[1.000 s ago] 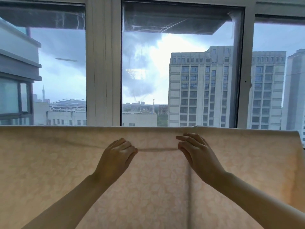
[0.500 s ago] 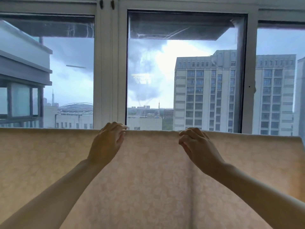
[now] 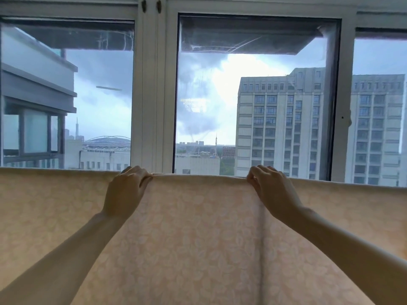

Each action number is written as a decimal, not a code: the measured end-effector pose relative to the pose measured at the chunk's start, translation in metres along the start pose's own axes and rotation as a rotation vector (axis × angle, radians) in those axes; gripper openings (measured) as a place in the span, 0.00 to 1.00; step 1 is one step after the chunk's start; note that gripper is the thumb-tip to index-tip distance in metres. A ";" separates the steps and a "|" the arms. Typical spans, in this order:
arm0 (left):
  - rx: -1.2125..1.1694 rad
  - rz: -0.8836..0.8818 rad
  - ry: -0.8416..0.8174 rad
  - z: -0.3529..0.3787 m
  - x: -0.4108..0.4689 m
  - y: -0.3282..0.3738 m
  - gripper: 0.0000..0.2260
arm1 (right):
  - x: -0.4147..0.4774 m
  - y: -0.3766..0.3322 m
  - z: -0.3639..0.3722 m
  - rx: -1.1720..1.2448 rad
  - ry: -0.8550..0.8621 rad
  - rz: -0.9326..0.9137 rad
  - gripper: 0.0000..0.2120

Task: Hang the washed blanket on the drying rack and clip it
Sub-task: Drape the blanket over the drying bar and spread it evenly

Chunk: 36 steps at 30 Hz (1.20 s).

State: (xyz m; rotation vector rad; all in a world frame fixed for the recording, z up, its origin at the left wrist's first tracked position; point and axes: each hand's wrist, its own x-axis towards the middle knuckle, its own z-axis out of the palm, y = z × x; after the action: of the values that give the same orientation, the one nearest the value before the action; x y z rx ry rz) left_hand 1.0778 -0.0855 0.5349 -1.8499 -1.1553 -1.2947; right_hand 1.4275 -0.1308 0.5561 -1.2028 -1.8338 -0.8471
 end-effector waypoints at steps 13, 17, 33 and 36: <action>-0.042 0.033 0.021 0.005 -0.037 -0.003 0.13 | -0.017 -0.013 0.003 0.067 -0.041 -0.041 0.04; -0.040 0.043 0.000 -0.003 -0.033 -0.005 0.12 | -0.003 -0.033 0.012 0.082 -0.063 -0.131 0.06; -0.198 0.104 -0.123 -0.027 -0.004 -0.064 0.02 | 0.068 -0.167 0.081 0.043 -0.101 -0.182 0.08; -0.265 0.001 -0.128 -0.039 0.003 -0.107 0.06 | 0.074 -0.184 0.090 0.044 -0.077 -0.147 0.07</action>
State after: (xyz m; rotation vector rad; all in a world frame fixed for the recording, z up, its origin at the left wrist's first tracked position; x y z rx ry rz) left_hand 0.9658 -0.0695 0.5501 -2.1510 -1.0882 -1.4024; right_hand 1.2150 -0.0850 0.5556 -1.0973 -2.0122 -0.8468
